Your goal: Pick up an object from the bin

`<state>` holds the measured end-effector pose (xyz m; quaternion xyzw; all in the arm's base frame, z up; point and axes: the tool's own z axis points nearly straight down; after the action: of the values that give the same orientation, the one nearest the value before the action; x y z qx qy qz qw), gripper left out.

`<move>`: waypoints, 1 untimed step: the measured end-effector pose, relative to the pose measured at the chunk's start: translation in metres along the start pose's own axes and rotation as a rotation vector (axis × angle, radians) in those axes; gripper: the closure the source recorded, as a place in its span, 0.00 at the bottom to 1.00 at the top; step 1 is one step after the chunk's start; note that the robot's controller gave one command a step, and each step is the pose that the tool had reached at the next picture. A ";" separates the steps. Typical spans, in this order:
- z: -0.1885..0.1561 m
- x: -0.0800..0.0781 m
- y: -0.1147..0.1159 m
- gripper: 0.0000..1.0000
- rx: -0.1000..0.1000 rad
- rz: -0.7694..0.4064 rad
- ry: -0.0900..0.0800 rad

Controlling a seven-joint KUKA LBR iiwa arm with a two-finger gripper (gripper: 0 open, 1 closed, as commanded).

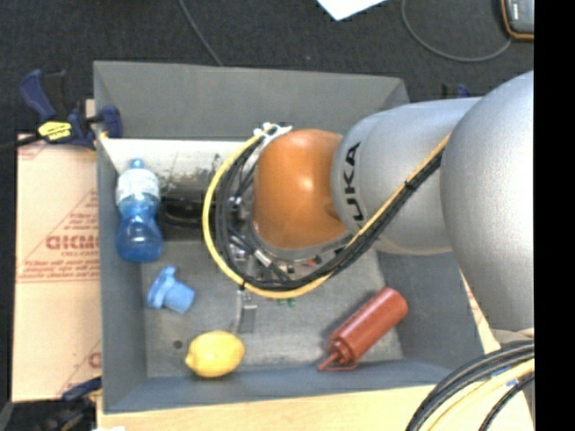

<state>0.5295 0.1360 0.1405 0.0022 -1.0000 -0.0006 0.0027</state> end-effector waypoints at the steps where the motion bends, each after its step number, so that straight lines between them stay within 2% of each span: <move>1: -0.004 -0.002 0.000 0.00 -0.001 0.004 -0.007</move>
Offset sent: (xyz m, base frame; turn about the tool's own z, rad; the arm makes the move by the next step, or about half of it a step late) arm 0.0033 0.0860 -0.0705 -0.0077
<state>0.5317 0.1356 0.1443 0.0001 -1.0000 -0.0014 -0.0010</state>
